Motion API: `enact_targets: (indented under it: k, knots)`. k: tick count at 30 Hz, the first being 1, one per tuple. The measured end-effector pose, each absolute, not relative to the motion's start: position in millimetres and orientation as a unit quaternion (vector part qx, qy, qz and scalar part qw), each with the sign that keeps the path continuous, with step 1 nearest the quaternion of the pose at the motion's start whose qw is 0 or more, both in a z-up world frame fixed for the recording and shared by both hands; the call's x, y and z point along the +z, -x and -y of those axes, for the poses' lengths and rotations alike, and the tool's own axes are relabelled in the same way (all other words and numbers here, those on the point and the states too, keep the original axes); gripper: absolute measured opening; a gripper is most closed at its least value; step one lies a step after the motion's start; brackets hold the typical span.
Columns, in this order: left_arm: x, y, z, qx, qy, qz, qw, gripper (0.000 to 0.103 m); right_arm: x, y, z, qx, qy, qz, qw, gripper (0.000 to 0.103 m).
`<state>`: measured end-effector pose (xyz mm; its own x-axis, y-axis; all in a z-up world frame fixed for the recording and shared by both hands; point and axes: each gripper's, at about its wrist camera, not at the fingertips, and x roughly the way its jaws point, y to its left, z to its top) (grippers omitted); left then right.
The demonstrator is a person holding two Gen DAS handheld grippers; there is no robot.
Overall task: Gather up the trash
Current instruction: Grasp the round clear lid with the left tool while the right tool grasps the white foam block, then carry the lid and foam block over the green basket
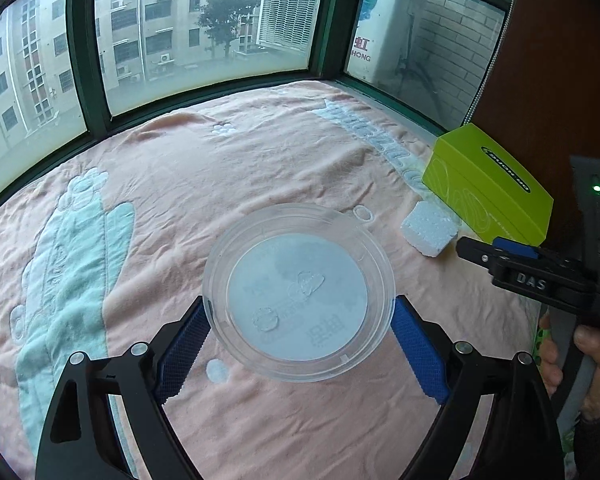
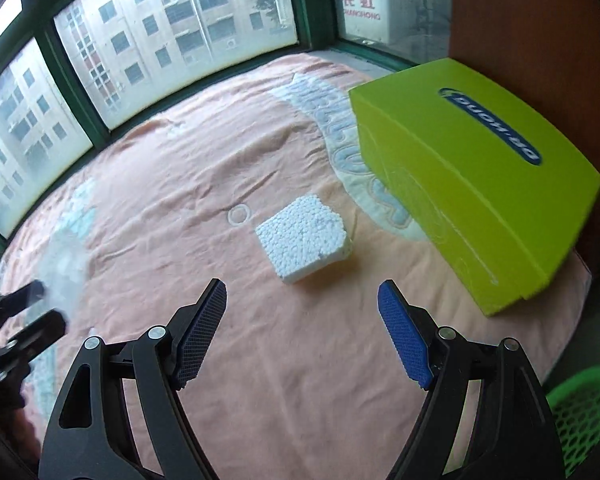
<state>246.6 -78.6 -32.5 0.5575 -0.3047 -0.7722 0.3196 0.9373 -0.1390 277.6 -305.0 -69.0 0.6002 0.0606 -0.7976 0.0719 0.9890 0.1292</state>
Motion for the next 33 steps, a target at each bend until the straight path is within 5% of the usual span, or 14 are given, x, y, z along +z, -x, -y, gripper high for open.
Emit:
enact_targets:
  k: [14, 17, 33]
  knots:
    - [-36, -238, 56, -0.171, 0.021, -0.444, 0.879, 0.087, -109, -330, 304, -0.006, -0.036, -0.494, 0.868, 0.078]
    - [-38, -237, 55, -0.168, 0.023, -0.446, 0.879, 0.087, -111, -332, 305, -0.006, -0.034, -0.497, 0.867, 0.070]
    - [-22, -201, 47, -0.166, 0.033, -0.428, 0.888, 0.087, -52, -239, 279, 0.021, -0.033, -0.441, 0.897, 0.070]
